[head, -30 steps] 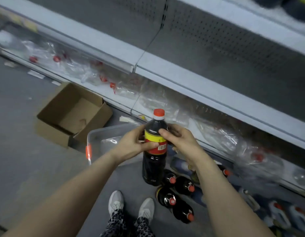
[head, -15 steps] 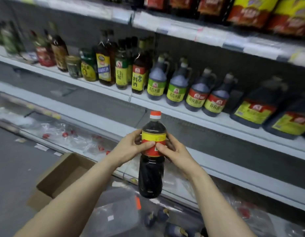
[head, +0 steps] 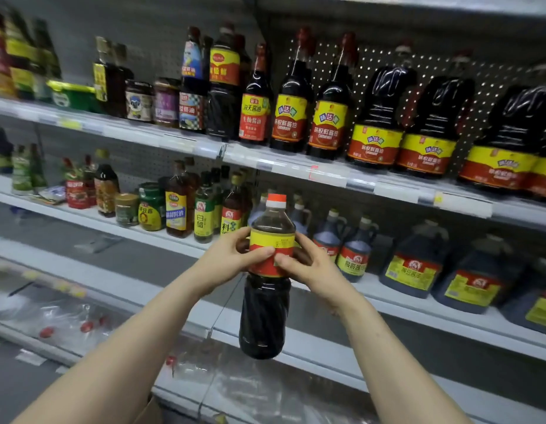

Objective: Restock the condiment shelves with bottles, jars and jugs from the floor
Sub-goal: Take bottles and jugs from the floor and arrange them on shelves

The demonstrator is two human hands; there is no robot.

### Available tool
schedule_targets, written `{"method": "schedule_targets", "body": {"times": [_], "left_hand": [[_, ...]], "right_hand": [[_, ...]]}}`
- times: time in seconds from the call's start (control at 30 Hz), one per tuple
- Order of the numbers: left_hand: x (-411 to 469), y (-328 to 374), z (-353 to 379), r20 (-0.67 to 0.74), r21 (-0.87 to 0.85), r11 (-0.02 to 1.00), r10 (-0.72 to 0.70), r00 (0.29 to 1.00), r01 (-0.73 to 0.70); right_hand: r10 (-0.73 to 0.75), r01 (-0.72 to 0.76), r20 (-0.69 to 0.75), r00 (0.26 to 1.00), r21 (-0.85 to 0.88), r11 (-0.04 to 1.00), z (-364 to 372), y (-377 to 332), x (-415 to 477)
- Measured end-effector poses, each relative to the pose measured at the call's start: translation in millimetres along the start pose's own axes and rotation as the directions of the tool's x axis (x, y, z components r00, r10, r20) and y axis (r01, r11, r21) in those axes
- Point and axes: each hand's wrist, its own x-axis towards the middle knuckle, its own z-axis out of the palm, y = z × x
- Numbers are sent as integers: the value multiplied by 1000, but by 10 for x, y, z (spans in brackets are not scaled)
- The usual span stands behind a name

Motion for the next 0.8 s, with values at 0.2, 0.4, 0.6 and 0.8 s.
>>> {"method": "schedule_targets", "body": {"times": [0.2, 0.4, 0.6, 0.8], "left_hand": [[339, 185, -358, 59, 68, 996, 57, 997, -61], [594, 361, -792, 93, 83, 989, 114, 989, -121], [723, 481, -1223, 126, 75, 987, 130, 983, -140], [859, 574, -1504, 171, 18, 989, 138, 975, -144]], "right_hand": [[-46, 45, -66, 997, -16, 999, 86, -241, 337], [-122, 121, -123, 985, -13, 993, 322, -470, 706], [-164, 159, -146, 976, -50, 986, 608, -644, 979], [-169, 168, -183, 969, -18, 986, 812, -745, 1208]]}}
